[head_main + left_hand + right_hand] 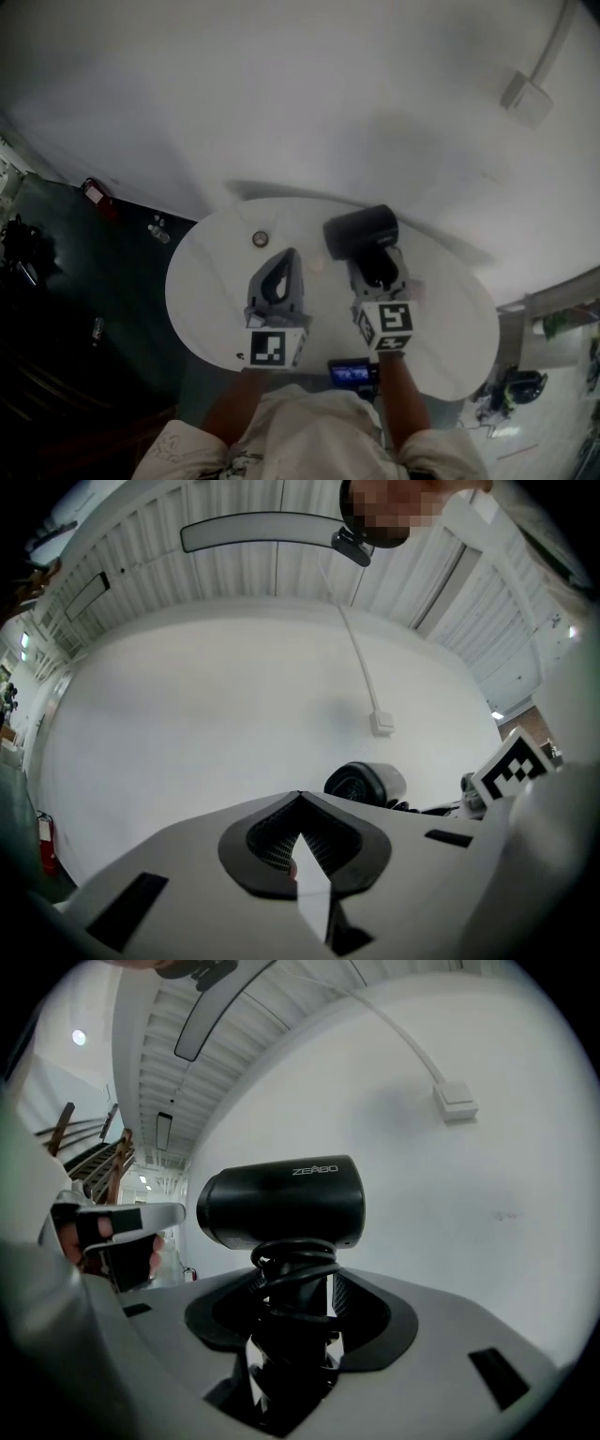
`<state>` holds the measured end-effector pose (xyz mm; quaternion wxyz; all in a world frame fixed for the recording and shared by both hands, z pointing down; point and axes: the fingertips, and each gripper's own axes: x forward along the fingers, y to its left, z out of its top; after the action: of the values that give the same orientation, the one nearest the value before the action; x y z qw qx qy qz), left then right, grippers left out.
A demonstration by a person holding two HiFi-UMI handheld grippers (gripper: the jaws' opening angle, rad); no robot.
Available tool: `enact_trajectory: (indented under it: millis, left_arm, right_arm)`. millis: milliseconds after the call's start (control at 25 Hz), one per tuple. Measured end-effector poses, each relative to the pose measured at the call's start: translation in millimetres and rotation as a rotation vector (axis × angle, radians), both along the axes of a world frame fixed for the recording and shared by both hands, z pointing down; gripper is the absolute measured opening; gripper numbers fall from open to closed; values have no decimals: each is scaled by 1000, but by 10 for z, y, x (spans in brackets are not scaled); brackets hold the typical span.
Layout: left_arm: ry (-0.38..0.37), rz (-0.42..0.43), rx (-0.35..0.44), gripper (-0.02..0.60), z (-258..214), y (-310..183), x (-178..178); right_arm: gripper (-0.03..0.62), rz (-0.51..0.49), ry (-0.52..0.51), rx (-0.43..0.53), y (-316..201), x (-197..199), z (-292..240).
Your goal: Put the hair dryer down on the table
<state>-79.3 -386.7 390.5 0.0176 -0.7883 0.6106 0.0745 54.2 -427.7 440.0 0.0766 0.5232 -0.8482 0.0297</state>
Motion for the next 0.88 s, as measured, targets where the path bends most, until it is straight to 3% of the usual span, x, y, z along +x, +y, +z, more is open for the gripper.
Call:
enact_trajectory:
  millis: [480, 880]
  left_arm:
    - [-1, -90, -52, -5, 205, 86, -233]
    - [-2, -134, -71, -5, 306, 89, -310]
  right_arm:
    - [229, -93, 121, -257, -787, -315, 1164]
    - [229, -115, 232, -515, -1056, -293, 2179]
